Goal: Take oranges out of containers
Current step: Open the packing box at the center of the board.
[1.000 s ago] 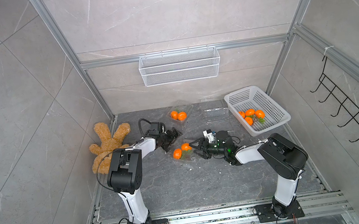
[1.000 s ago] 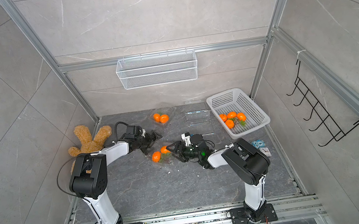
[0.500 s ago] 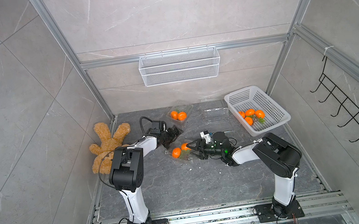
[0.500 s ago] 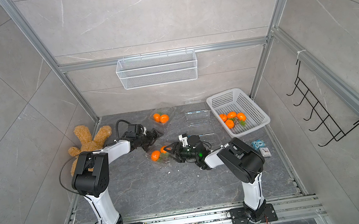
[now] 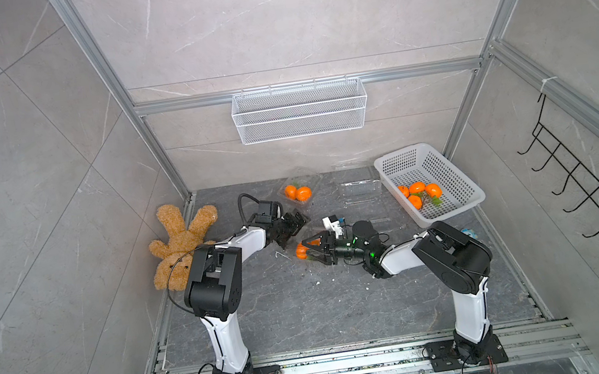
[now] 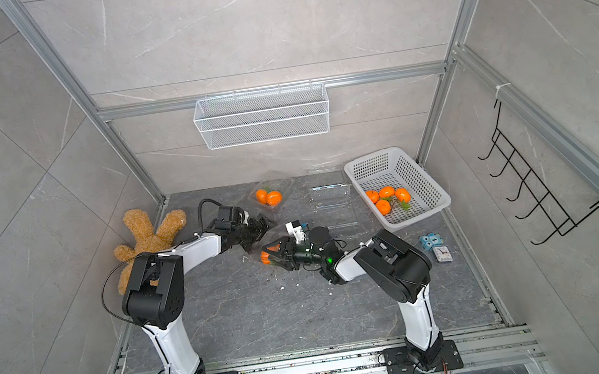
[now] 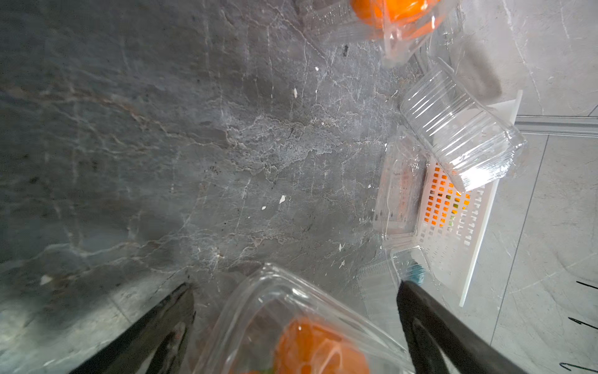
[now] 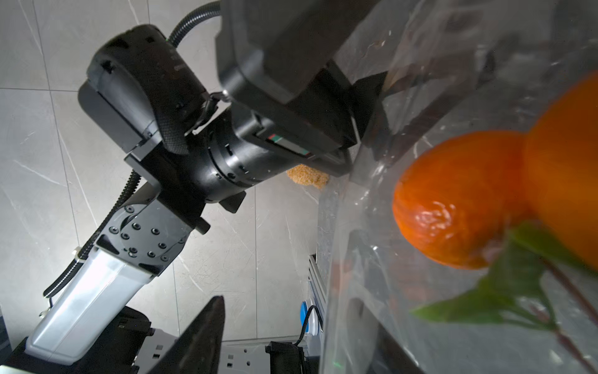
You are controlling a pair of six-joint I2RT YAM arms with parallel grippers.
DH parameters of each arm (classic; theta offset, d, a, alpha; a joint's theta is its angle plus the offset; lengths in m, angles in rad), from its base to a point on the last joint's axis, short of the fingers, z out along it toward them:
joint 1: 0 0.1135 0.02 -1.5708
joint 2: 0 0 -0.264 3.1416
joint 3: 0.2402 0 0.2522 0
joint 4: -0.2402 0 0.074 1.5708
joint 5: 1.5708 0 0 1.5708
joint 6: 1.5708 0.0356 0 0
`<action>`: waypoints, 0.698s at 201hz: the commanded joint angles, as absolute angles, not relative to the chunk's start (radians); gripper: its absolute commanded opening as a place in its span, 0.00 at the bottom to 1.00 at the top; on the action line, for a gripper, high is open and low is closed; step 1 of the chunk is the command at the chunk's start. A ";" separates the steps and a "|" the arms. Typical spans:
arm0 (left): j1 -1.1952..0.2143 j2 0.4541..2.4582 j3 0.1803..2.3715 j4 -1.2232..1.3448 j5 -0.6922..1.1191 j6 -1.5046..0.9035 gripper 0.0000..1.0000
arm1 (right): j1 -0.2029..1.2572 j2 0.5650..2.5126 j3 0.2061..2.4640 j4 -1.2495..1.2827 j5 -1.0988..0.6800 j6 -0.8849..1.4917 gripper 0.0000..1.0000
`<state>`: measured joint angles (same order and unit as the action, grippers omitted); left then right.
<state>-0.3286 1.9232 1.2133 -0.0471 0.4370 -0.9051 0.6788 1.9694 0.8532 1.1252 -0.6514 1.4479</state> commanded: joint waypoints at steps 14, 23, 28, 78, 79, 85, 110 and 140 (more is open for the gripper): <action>-0.343 1.926 1.258 -0.061 0.501 -0.928 0.99 | 0.690 1.943 0.870 1.080 -0.644 1.397 0.61; -0.333 1.917 1.255 -0.067 0.498 -0.924 0.99 | 0.691 1.932 0.871 1.054 -0.644 1.382 0.61; -0.327 1.912 1.252 -0.068 0.499 -0.923 1.00 | 0.692 1.927 0.871 1.045 -0.643 1.376 0.61; -0.298 1.866 1.221 -0.075 0.502 -0.918 0.99 | 0.689 1.908 0.881 0.939 -0.628 1.329 0.64; -0.298 1.865 1.220 -0.073 0.503 -0.919 1.00 | 0.689 1.909 0.882 0.940 -0.628 1.330 0.63; -0.300 1.866 1.212 -0.059 0.509 -0.931 0.99 | 0.689 1.916 0.882 0.949 -0.627 1.337 0.63; -0.304 1.873 1.181 0.011 0.537 -0.988 1.00 | 0.689 1.950 0.901 1.023 -0.624 1.375 0.63; -0.313 1.866 1.162 0.048 0.547 -1.021 1.00 | 0.689 1.957 0.926 1.035 -0.618 1.359 0.63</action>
<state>-0.2981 1.9152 1.1751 -0.0101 0.4755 -0.9588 0.6815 1.9419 0.8841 0.9916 -0.6395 1.3693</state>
